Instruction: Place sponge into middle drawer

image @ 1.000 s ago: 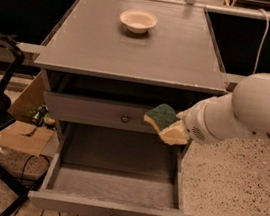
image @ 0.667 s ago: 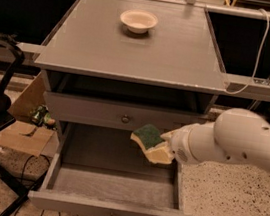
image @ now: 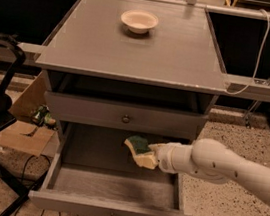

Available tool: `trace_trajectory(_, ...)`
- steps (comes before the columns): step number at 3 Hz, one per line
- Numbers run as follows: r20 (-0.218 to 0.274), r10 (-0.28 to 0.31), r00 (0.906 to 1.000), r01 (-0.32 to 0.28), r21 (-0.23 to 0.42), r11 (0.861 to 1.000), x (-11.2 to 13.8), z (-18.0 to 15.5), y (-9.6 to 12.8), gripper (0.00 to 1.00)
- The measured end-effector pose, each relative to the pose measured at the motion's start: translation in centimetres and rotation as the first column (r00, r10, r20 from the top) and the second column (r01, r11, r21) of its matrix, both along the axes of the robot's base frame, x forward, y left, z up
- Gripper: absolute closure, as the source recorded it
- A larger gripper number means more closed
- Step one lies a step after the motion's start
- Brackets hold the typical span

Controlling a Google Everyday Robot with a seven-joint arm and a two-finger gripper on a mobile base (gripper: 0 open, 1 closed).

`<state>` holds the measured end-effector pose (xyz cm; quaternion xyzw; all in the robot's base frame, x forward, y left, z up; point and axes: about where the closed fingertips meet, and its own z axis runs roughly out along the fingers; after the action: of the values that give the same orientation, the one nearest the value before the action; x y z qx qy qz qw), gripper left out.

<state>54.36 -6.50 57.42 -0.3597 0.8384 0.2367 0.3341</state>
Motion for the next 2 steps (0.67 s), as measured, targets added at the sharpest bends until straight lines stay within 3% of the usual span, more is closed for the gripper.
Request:
trace_trajectory(1, -0.061, -0.033, 0.9976, 0.036, 0.050, 0.998, 0.3, -5.9, -0.7, 1.00)
trace_trajectory(2, -0.136, -0.063, 0.9887, 0.075, 0.087, 0.993, -1.4, -10.0, -0.7, 1.00)
